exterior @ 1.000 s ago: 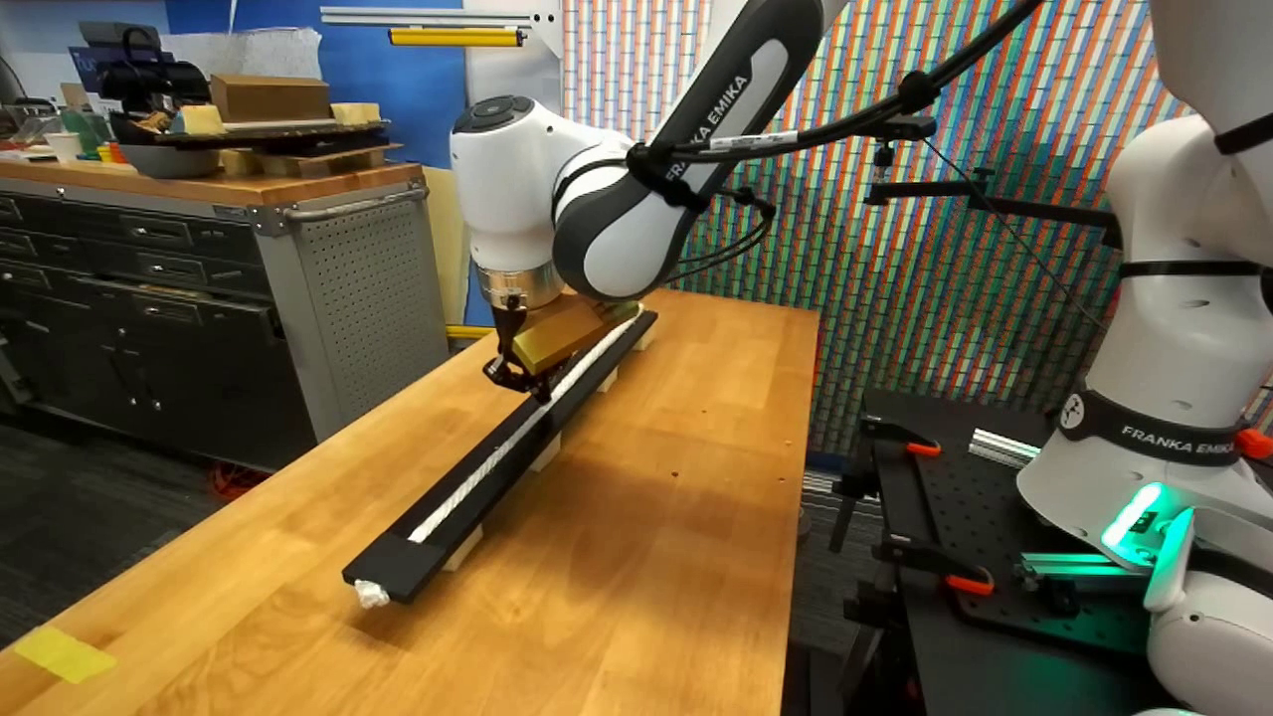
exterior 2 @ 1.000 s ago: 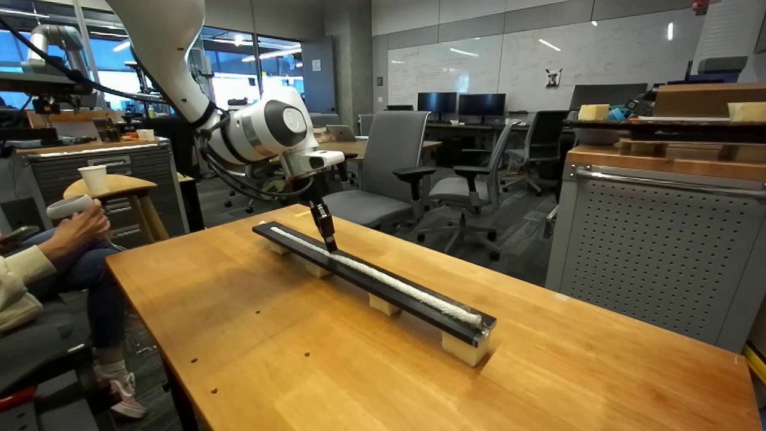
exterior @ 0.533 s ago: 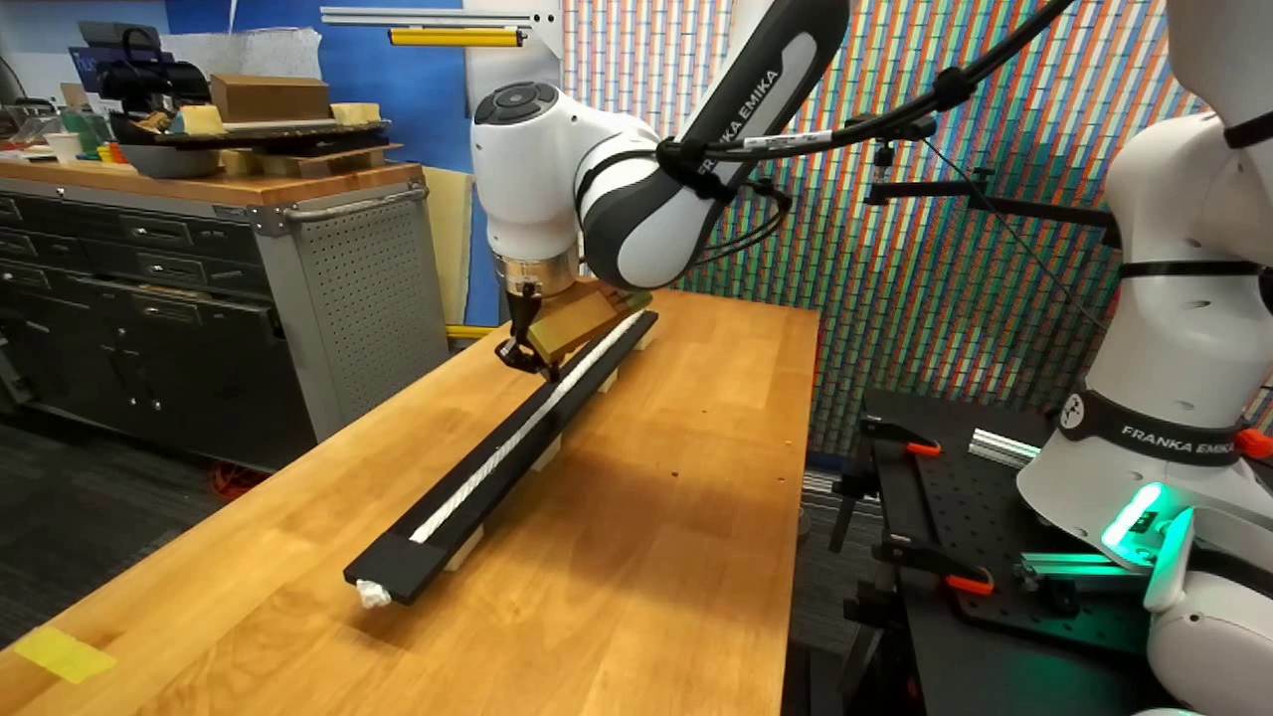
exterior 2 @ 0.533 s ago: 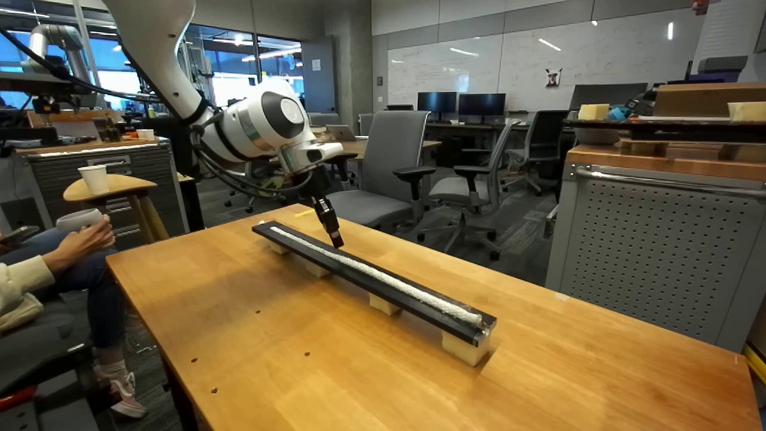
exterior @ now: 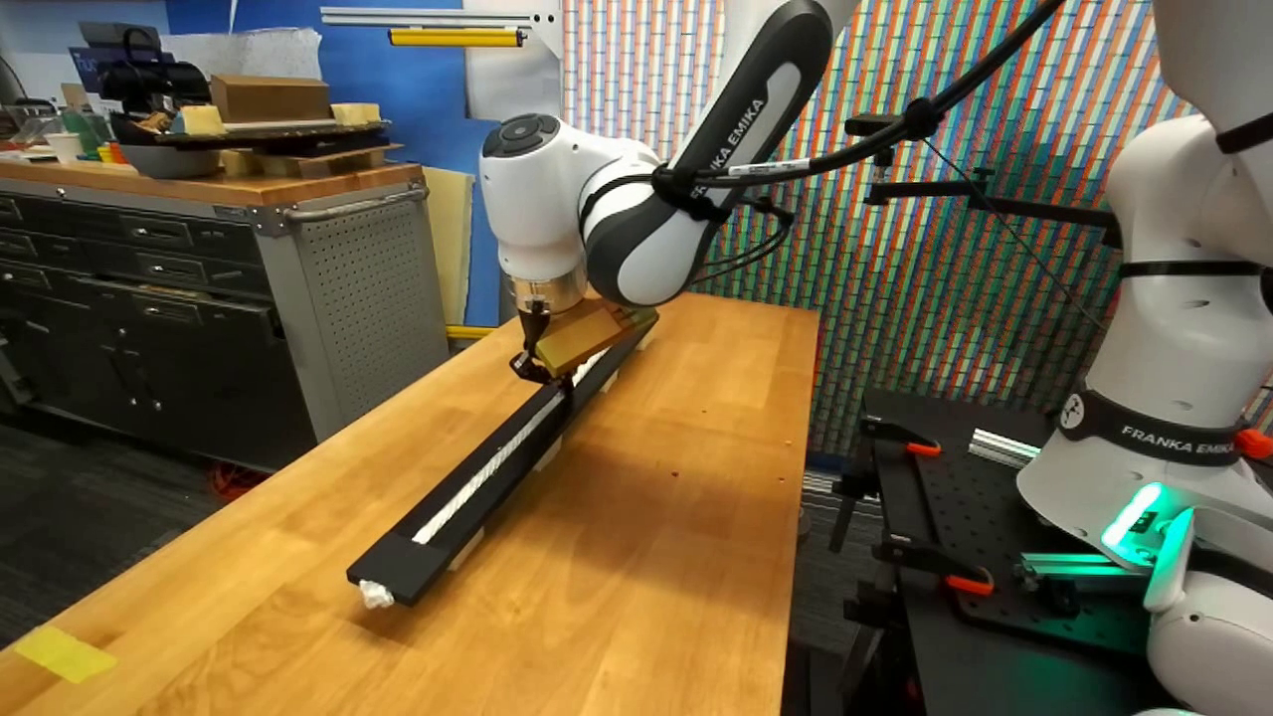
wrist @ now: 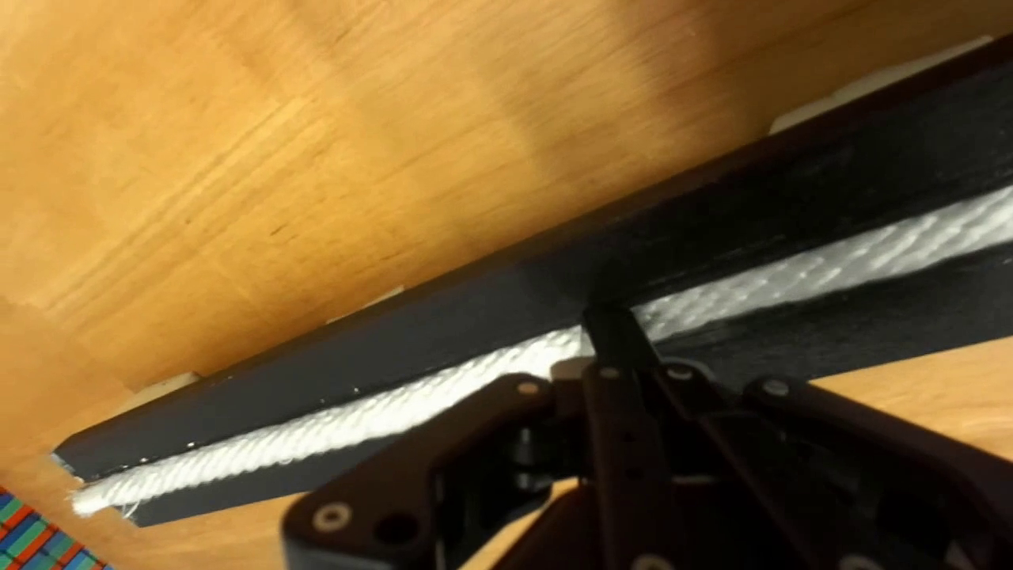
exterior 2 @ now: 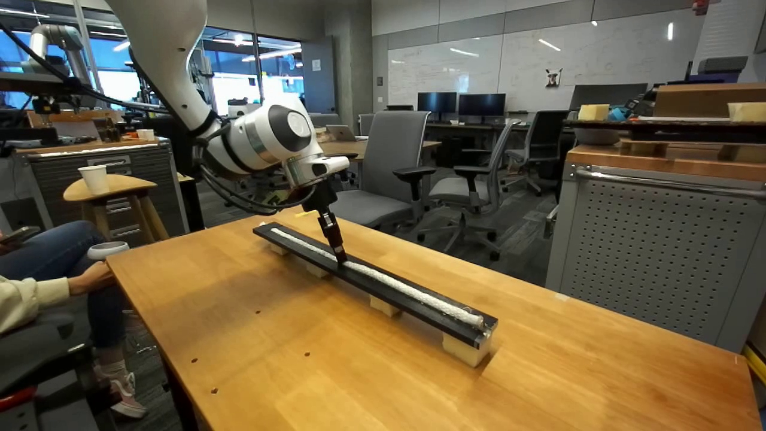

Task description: Set the rope along the middle of the black object then push it into the ridge

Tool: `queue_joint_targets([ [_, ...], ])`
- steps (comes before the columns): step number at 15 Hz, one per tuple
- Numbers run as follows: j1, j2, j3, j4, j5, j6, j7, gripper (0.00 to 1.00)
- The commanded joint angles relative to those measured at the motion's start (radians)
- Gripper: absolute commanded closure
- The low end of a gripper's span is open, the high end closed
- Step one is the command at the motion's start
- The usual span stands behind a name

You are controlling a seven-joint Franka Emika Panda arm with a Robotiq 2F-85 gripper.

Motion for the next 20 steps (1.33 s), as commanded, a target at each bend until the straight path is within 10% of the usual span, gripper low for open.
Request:
queue_joint_targets([
  [1,-0.039,0.081,0.017,0.065,0.053,-0.025,-0.01,0.98],
  [20,-0.018,-0.117,-0.018,-0.096,0.005,0.042,0.191,0.98],
])
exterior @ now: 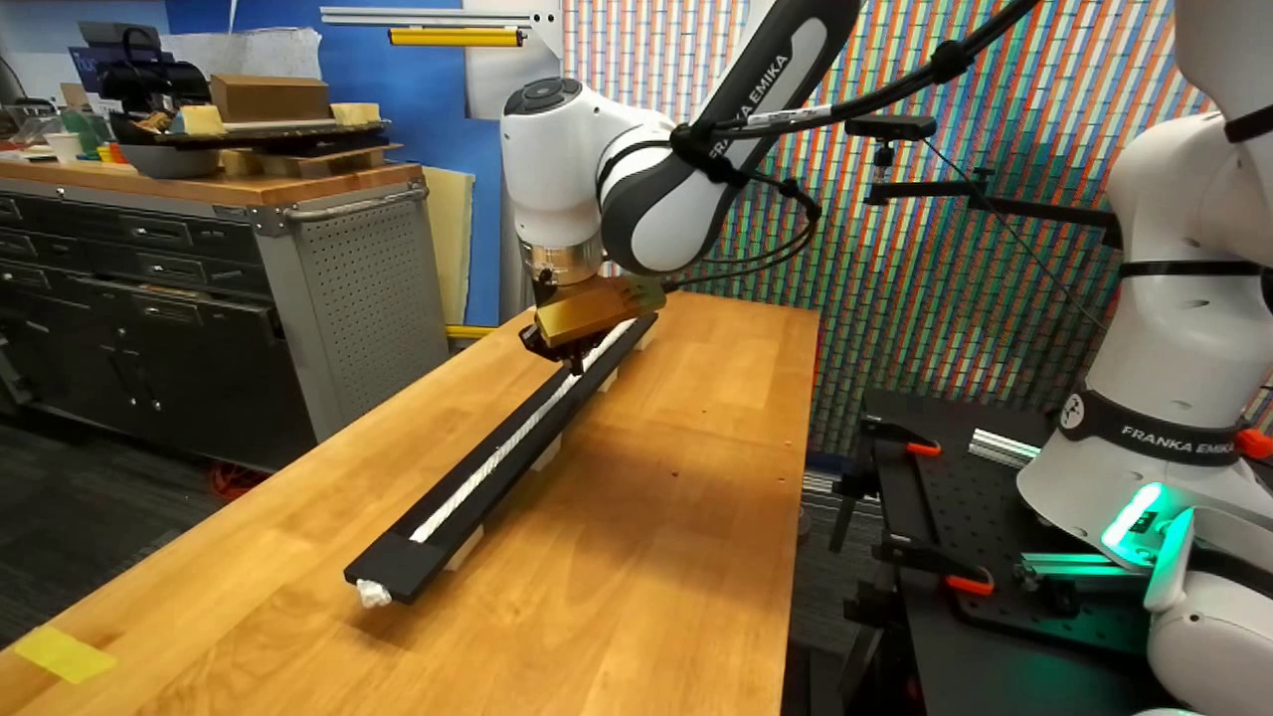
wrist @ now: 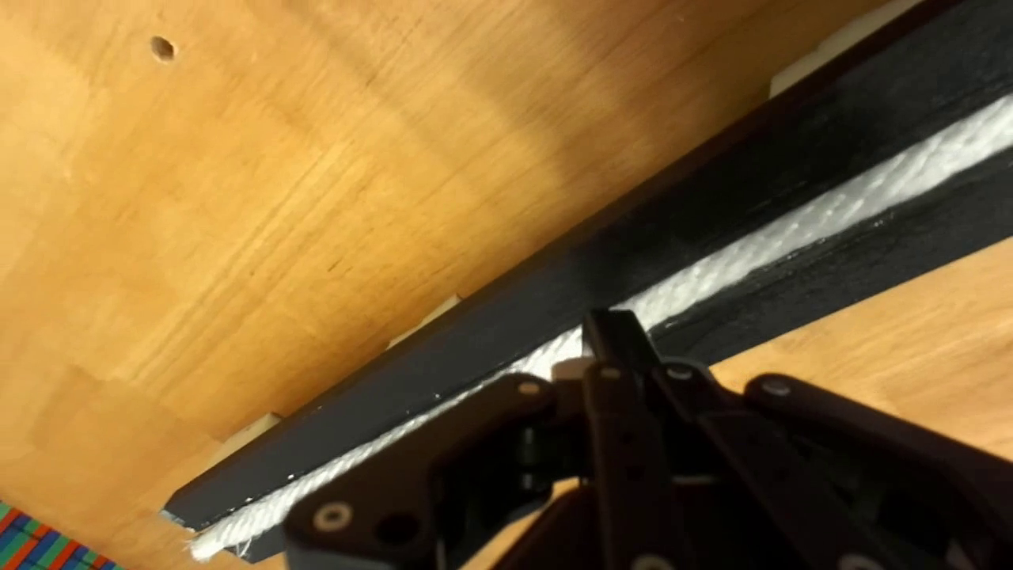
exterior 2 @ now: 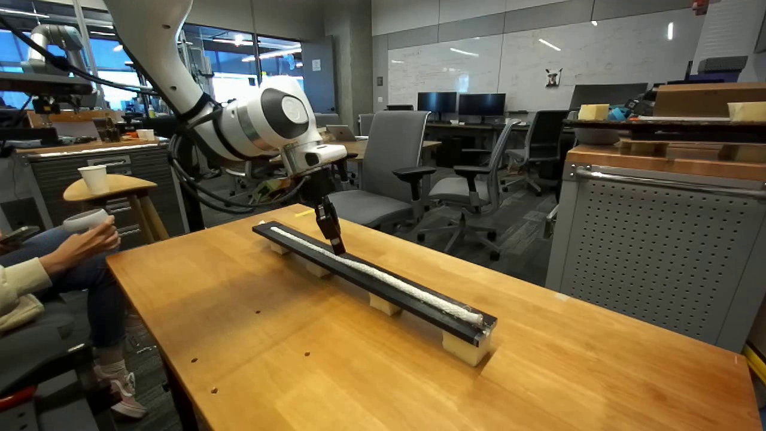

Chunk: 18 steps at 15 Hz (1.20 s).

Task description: Set the rope along the middle of the black object then push it into the ridge

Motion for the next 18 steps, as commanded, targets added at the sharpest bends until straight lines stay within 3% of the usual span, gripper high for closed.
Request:
queue_joint_targets([
  [1,-0.003,-0.009,-0.02,-0.006,-0.038,0.035,0.082,0.98],
  [11,-0.046,0.114,-0.019,0.091,-0.008,0.017,0.108,0.98],
  [18,0.002,0.061,-0.04,0.055,-0.073,0.024,0.137,0.98],
])
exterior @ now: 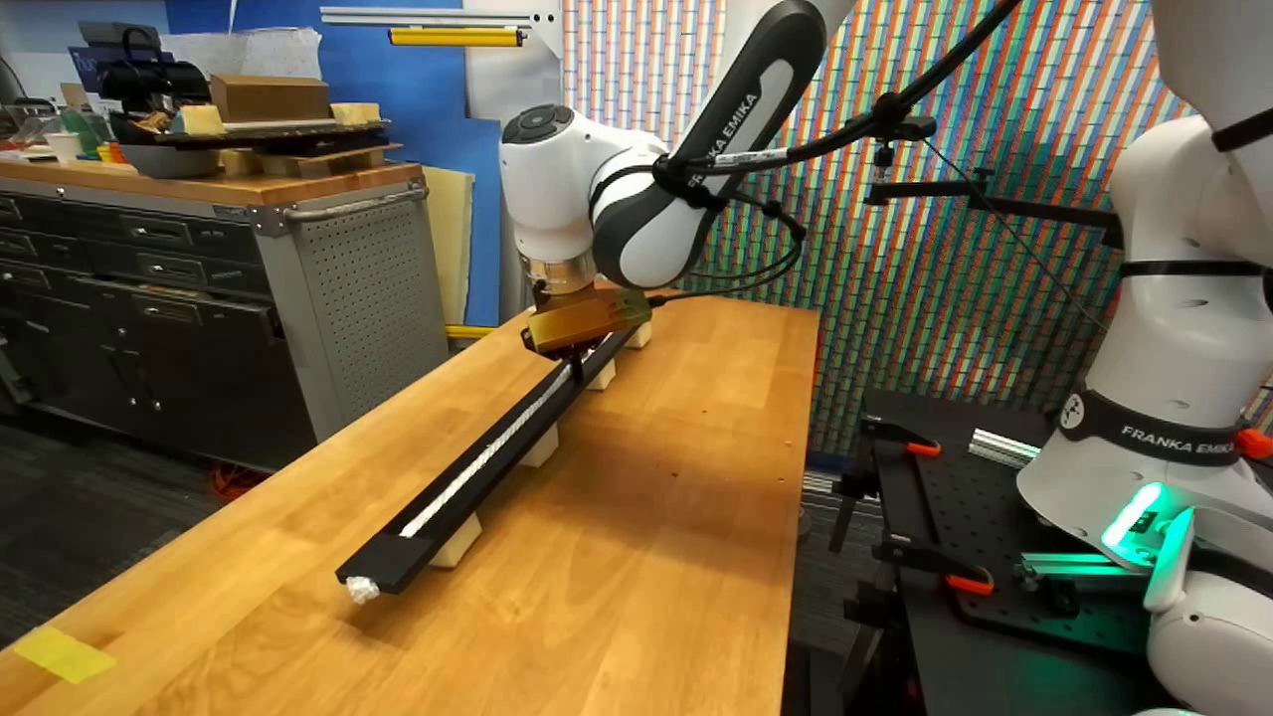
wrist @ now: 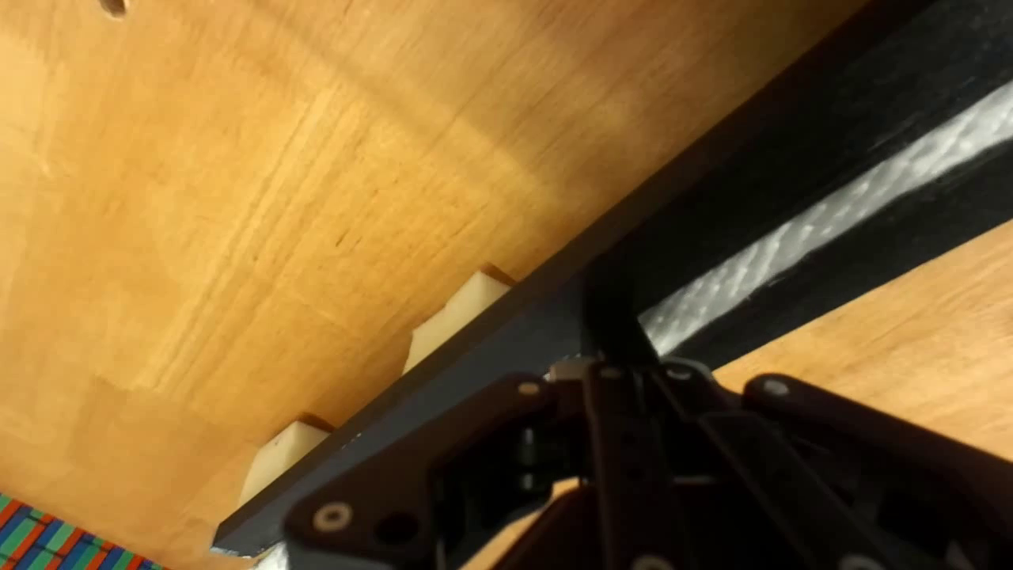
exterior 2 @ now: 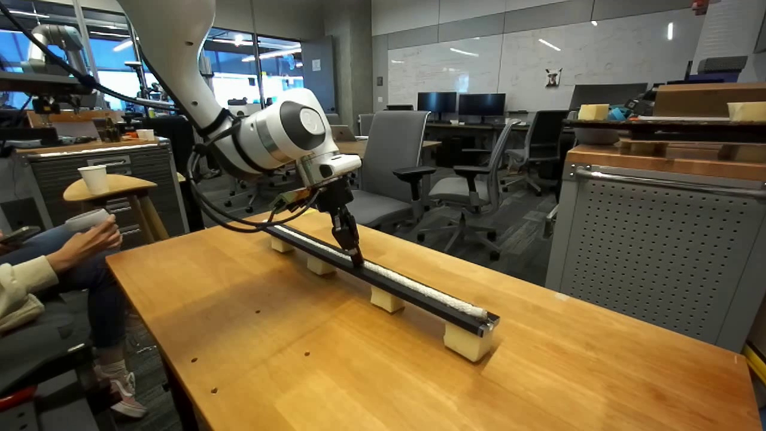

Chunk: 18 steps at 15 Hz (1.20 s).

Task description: Set the rope along the middle of the black object then push it into the ridge

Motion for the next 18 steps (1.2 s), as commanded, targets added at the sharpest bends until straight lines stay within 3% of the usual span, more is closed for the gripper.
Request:
queue_joint_targets([
  [1,0.033,-0.029,-0.013,-0.018,-0.05,0.015,0.037,0.98],
  [8,0.064,-0.046,-0.011,-0.016,-0.141,0.008,0.094,0.98],
  [12,0.036,-0.019,0.0,0.002,-0.152,0.004,0.095,0.98],
  [18,-0.034,0.074,0.03,0.041,-0.079,-0.009,0.039,0.98],
])
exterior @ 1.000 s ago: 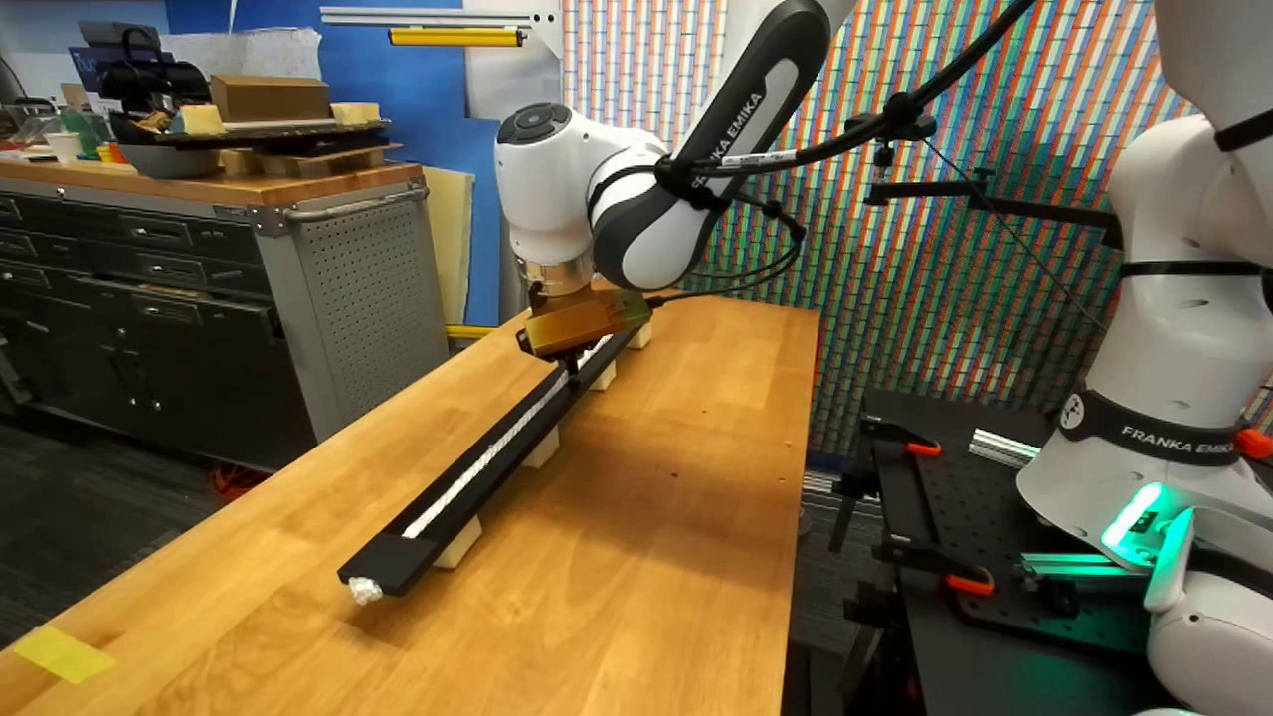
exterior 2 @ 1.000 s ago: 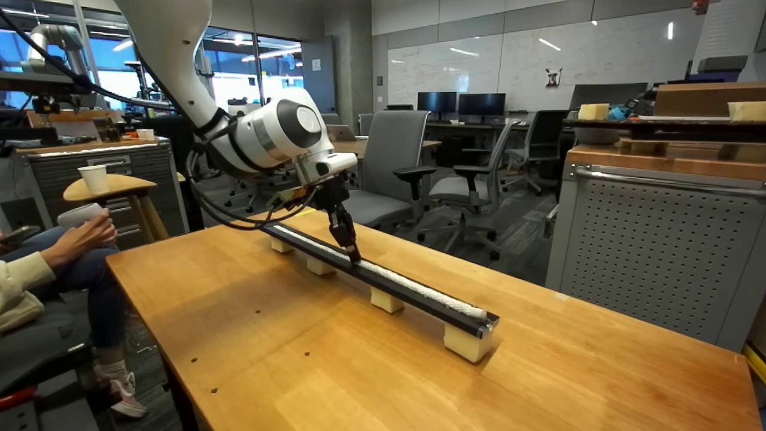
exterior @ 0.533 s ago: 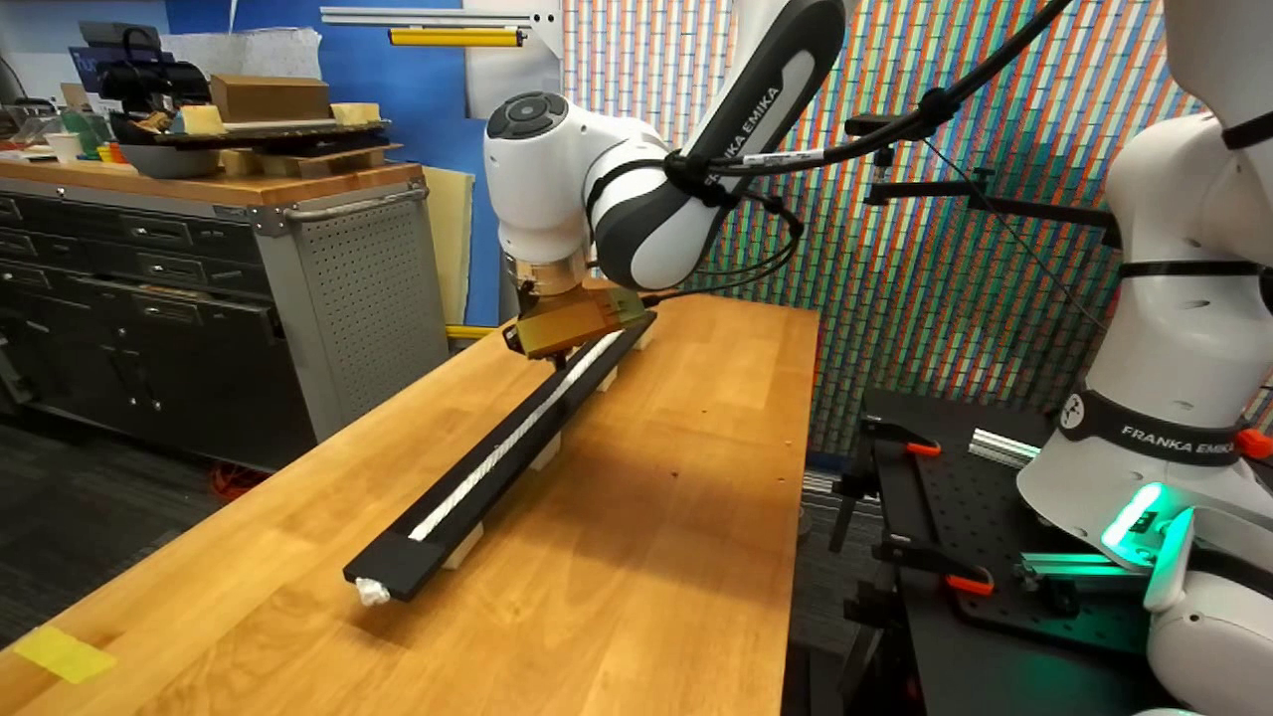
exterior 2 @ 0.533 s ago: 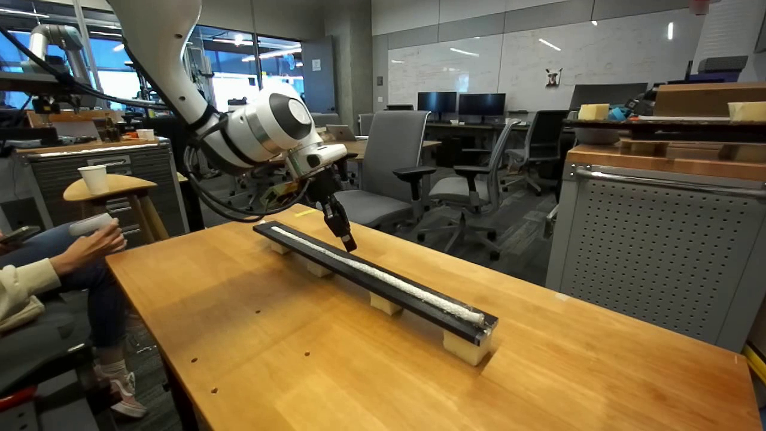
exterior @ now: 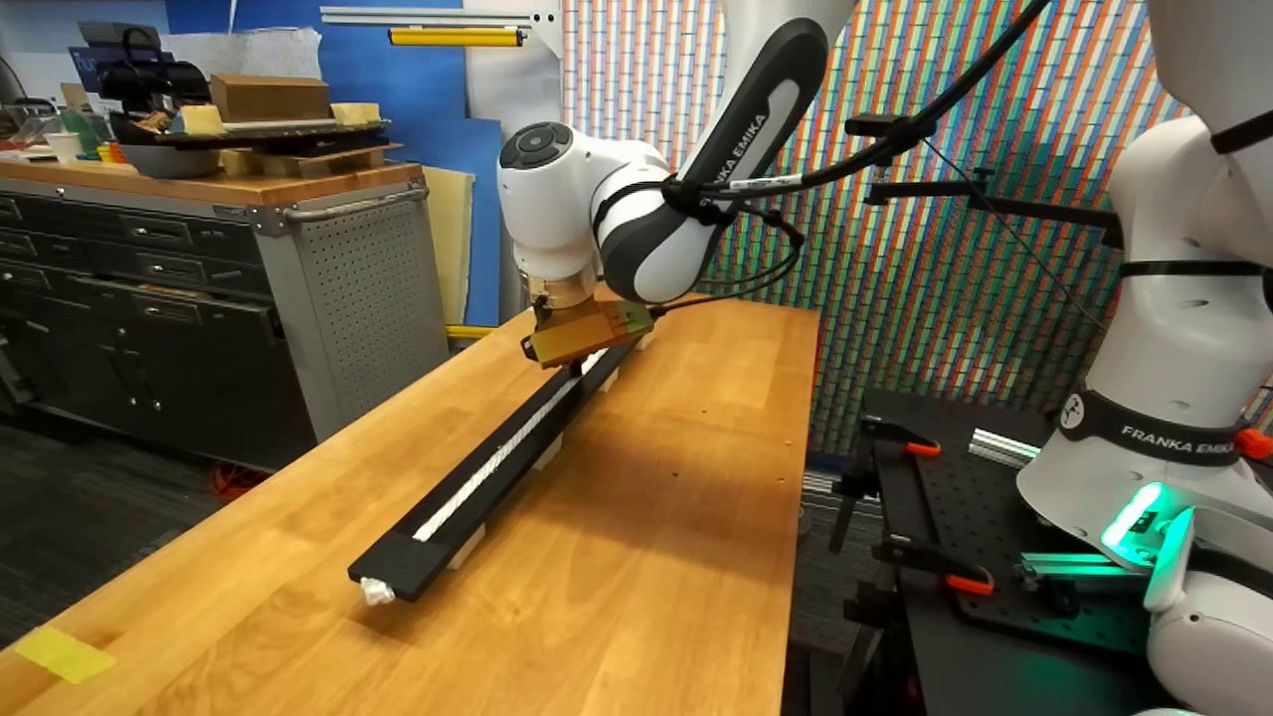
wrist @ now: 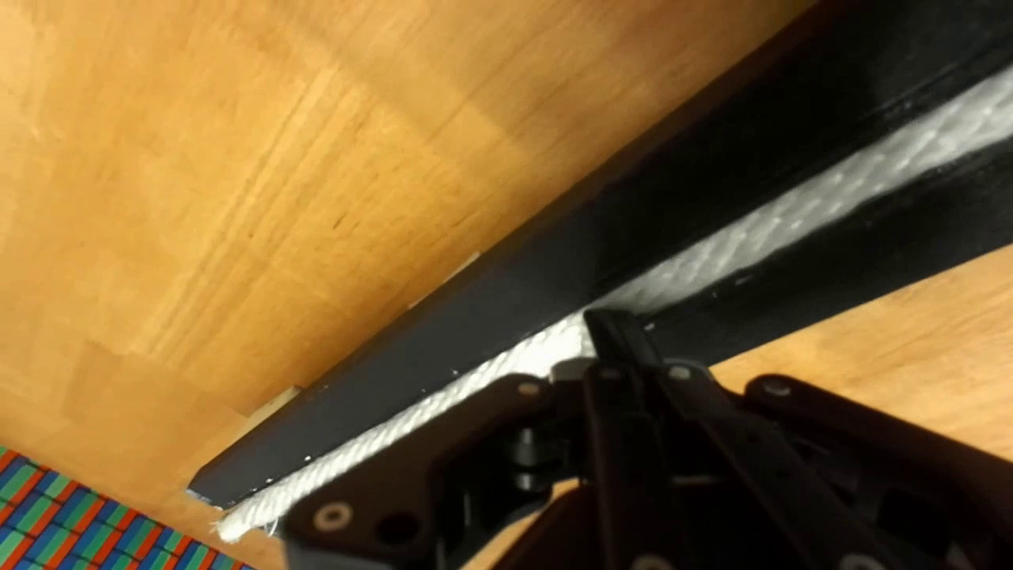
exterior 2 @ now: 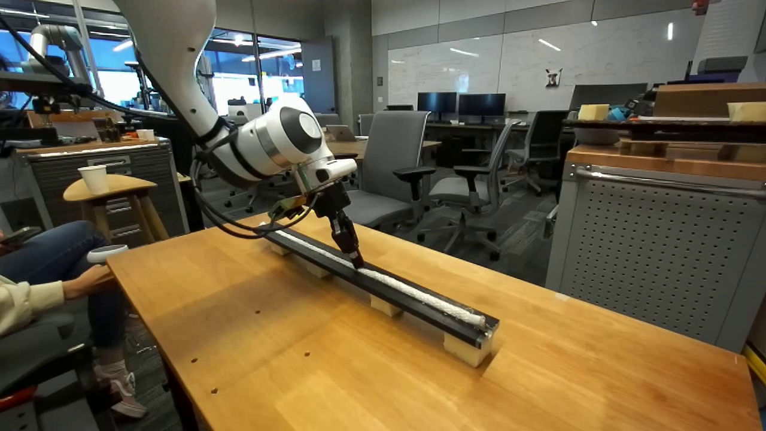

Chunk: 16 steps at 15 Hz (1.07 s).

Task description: Set the rope along the middle of the black object then push it into the ridge

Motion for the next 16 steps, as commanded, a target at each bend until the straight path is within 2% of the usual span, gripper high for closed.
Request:
queue_joint_targets([
  [1,-0.048,0.065,0.033,0.052,0.053,-0.016,-0.039,0.98],
  [5,-0.05,0.064,0.037,0.057,0.094,-0.023,-0.06,0.98],
  [11,-0.04,-0.012,0.055,-0.001,0.128,-0.024,-0.095,0.97],
  [12,-0.021,0.005,0.018,0.027,0.09,-0.022,-0.062,0.97],
  [16,-0.022,0.0,0.022,0.019,0.095,-0.022,-0.071,0.97],
])
